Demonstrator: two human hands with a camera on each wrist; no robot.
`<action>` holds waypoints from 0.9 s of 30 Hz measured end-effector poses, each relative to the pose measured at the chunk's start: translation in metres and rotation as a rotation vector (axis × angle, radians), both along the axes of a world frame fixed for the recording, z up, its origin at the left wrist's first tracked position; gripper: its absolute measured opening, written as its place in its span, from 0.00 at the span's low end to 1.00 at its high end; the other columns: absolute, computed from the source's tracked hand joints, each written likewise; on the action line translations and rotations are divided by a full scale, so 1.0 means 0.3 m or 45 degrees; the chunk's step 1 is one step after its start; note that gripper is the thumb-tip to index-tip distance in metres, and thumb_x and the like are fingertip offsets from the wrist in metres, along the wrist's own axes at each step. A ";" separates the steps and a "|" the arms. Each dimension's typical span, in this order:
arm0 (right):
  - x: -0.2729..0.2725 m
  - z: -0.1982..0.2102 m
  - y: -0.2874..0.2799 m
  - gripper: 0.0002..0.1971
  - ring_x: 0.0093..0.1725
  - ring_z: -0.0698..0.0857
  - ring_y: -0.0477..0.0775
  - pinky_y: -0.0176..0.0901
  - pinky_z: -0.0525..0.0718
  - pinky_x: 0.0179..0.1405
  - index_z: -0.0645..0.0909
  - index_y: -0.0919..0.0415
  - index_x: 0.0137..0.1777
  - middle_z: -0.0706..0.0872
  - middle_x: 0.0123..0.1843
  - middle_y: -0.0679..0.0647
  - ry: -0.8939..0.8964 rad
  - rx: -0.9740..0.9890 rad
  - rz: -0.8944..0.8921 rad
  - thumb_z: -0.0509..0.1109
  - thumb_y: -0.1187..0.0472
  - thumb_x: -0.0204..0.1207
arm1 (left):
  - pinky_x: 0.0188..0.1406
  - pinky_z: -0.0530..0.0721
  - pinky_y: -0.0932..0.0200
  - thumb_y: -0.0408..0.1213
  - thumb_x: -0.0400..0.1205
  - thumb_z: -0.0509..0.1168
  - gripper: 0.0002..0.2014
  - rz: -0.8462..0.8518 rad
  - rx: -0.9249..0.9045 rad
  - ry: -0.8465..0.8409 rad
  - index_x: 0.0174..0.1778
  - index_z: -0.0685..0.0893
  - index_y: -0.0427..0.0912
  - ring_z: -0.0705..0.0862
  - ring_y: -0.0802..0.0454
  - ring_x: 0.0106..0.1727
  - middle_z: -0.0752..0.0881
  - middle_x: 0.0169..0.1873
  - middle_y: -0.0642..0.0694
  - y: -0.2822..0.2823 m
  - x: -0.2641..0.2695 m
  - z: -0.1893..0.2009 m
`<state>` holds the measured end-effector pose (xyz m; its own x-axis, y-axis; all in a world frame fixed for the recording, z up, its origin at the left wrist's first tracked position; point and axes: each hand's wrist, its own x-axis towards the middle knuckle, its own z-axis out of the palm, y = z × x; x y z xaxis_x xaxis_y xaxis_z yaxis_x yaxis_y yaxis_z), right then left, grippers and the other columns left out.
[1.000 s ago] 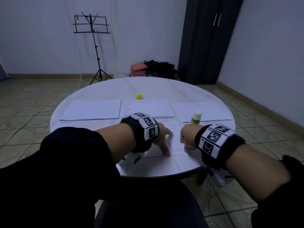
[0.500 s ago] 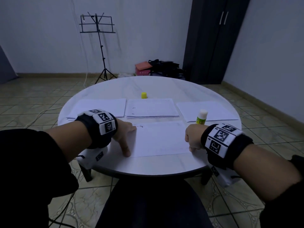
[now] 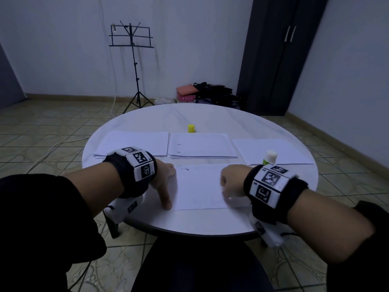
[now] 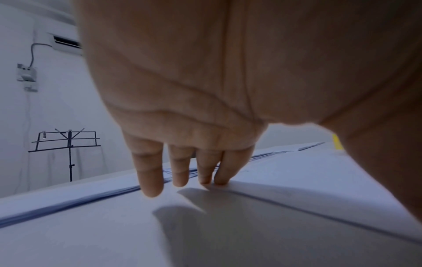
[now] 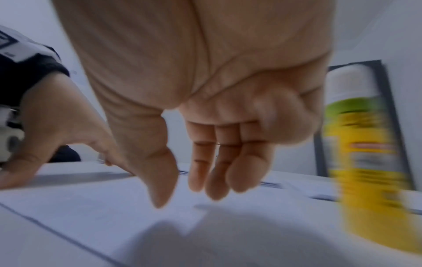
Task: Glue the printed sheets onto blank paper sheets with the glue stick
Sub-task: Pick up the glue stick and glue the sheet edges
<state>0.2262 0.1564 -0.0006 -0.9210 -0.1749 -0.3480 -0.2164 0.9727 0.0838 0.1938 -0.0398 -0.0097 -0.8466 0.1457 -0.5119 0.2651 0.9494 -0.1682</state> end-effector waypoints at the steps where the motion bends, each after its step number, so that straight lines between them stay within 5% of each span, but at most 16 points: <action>1: -0.002 -0.004 -0.036 0.17 0.60 0.83 0.56 0.41 0.80 0.56 0.83 0.62 0.61 0.84 0.62 0.56 0.001 -0.049 0.067 0.72 0.57 0.73 | 0.76 0.66 0.51 0.62 0.62 0.78 0.58 -0.002 -0.009 0.009 0.83 0.54 0.45 0.67 0.46 0.77 0.62 0.80 0.51 -0.004 0.000 0.001; 4: 0.001 -0.011 -0.160 0.30 0.69 0.77 0.55 0.42 0.75 0.64 0.75 0.55 0.72 0.77 0.71 0.53 -0.040 -0.208 0.238 0.76 0.50 0.70 | 0.75 0.68 0.49 0.66 0.56 0.79 0.61 -0.016 -0.050 0.026 0.81 0.57 0.46 0.70 0.47 0.75 0.66 0.77 0.53 -0.030 -0.001 -0.003; 10: -0.055 -0.016 -0.258 0.40 0.74 0.72 0.54 0.46 0.72 0.69 0.67 0.49 0.77 0.70 0.76 0.50 -0.183 -0.210 0.285 0.79 0.47 0.66 | 0.65 0.76 0.49 0.64 0.49 0.81 0.56 -0.001 -0.032 -0.002 0.73 0.65 0.54 0.77 0.48 0.66 0.75 0.64 0.56 -0.072 -0.013 -0.009; 20: -0.072 0.018 0.043 0.47 0.79 0.64 0.53 0.47 0.66 0.74 0.58 0.45 0.81 0.60 0.82 0.47 -0.276 -0.107 0.013 0.82 0.51 0.64 | 0.73 0.71 0.51 0.62 0.52 0.82 0.57 -0.019 -0.032 0.031 0.76 0.64 0.51 0.73 0.49 0.72 0.72 0.72 0.53 -0.068 -0.025 -0.004; 27: -0.056 0.001 0.126 0.53 0.78 0.65 0.57 0.57 0.67 0.76 0.57 0.43 0.81 0.62 0.81 0.47 -0.291 0.085 -0.002 0.85 0.54 0.59 | 0.72 0.70 0.54 0.61 0.54 0.82 0.58 -0.012 -0.096 0.038 0.78 0.62 0.51 0.71 0.49 0.74 0.71 0.74 0.51 -0.043 -0.010 0.013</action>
